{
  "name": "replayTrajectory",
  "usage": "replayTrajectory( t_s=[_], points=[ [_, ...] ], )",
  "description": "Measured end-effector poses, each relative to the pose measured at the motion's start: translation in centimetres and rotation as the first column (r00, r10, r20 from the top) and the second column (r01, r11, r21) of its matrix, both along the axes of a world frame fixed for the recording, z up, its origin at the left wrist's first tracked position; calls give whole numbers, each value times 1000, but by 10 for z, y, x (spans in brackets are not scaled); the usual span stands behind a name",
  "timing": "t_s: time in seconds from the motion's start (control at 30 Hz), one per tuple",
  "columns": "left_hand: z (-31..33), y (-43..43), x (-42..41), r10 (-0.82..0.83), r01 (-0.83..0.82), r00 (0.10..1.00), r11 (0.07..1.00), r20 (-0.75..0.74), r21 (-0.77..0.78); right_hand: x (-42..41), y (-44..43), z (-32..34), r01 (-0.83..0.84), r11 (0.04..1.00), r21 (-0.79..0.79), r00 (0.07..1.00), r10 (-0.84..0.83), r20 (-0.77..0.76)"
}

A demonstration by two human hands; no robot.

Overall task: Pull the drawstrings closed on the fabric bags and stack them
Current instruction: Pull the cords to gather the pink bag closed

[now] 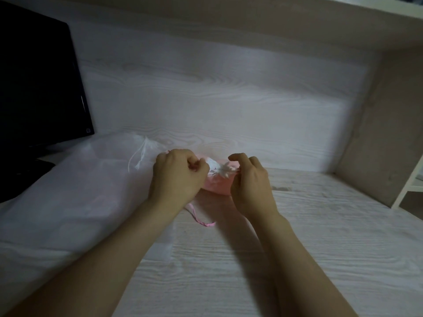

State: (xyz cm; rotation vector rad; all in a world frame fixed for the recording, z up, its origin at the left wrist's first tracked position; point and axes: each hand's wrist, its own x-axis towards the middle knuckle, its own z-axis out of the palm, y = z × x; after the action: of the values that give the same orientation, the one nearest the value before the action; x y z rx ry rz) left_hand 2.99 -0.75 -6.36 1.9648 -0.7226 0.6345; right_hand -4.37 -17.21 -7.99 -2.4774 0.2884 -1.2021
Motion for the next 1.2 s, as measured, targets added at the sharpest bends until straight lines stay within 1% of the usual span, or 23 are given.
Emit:
replayTrajectory(
  t_s=[0.07, 0.13, 0.2, 0.23, 0.27, 0.33, 0.43, 0.5, 0.53, 0.6, 0.67, 0.73, 0.8, 0.83, 1.03, 1.1, 1.2],
  points=[
    [-1, 0, 2, 52, -49, 982, 999, 183, -20, -3, 5, 3, 19, 996, -91, 1000, -19, -6],
    [-1, -2, 2, 41, -26, 931, 999, 364, -45, -7, 10, 5, 53, 977, -207, 998, -60, -30],
    [-1, -4, 2, -21, 28, 854, 1000, 519, -5, -9, 14, 5, 61, 946, -317, 996, -80, -46],
    [-2, -4, 4, -63, 58, 832, 998, 551, 26, -9, 16, 5, 56, 933, -355, 996, -76, -44],
    [-3, -5, 5, -98, 86, 833, 995, 544, 47, -9, 18, 5, 42, 925, -377, 997, -62, -41],
    [-5, -6, 2, -155, 146, 880, 988, 449, 56, -9, 20, 5, -8, 923, -384, 999, -11, -49],
    [-5, -7, 0, -243, 235, 924, 970, 294, 63, -9, 21, 3, -144, 936, -321, 982, 94, -165],
    [-5, -7, 2, -273, 264, 941, 962, 199, 70, -9, 20, 1, -255, 946, -202, 950, 206, -235],
    [-4, -6, 1, -282, 273, 948, 959, 147, 78, -8, 20, -1, -286, 950, -128, 938, 250, -242],
    [-4, -5, 1, -306, 304, 952, 949, 14, 77, -5, 19, -3, -261, 965, 14, 938, 257, -233],
    [-5, -5, -1, -352, 359, 930, 931, -103, 65, -3, 21, -1, -174, 977, 124, 959, 197, -202],
    [-5, -4, -4, -387, 400, 914, 910, -122, 106, -5, 23, 2, -131, 964, 233, 978, 164, -128],
    [-5, -3, -10, -420, 437, 899, 882, -127, 175, -7, 25, 5, -154, 925, 348, 977, 195, -87],
    [-4, -3, -11, -435, 452, 892, 869, -127, 200, -7, 26, 6, -173, 911, 375, 971, 222, -90],
    [-3, -1, -13, -467, 485, 874, 834, -131, 265, -8, 22, 8, -209, 887, 412, 964, 258, -67],
    [-4, -1, -15, -505, 531, 847, 806, -164, 260, -6, 21, 6, -203, 880, 429, 965, 255, -66],
    [-5, 0, -16, -494, 523, 852, 809, -172, 267, -2, 17, 3, -174, 866, 468, 975, 219, -42]
  ],
)
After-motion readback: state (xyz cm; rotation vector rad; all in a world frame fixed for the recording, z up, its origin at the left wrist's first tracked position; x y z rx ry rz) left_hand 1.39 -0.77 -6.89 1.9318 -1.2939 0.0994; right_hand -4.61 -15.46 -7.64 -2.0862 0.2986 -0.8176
